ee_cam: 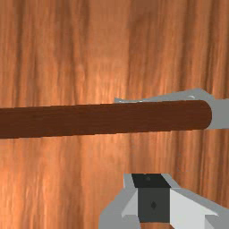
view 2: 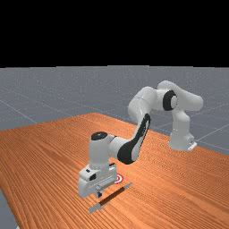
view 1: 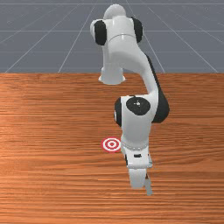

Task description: Pick up the pen and put it to the marker

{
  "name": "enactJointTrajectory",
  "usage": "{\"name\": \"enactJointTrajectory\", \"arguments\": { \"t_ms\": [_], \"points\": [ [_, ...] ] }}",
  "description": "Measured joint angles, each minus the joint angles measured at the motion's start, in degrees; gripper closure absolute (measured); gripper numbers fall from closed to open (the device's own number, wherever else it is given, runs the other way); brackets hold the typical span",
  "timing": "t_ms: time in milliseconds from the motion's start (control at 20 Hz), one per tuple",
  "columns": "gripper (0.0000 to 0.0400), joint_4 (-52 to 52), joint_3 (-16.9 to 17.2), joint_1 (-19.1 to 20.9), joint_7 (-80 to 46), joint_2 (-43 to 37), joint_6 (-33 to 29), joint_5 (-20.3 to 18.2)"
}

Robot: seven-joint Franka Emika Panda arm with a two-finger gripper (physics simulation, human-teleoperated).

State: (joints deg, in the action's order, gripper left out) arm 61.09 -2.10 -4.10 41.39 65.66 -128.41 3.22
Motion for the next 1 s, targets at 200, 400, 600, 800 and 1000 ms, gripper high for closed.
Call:
{"name": "enactJointTrajectory", "arguments": {
  "t_ms": [200, 400, 600, 800, 1000],
  "points": [
    [0.04, 1.04, 0.48, -1.96, -7.66, -0.57, -0.74, -1.67],
    [0.04, 8.21, -0.44, -1.14, -2.17, -5.08, -6.67, -0.42],
    [0.04, 14.79, 1.15, -3.33, -5.5, -9.73, -14.56, 0.65],
    [0.04, 14.2, 0.68, -3.87, -6.93, -16.25, -6.61, 0.69],
    [0.04, -8.15, -1.82, -10.58, -6.77, -5.15, 9.25, 1.2]
  ]
}}
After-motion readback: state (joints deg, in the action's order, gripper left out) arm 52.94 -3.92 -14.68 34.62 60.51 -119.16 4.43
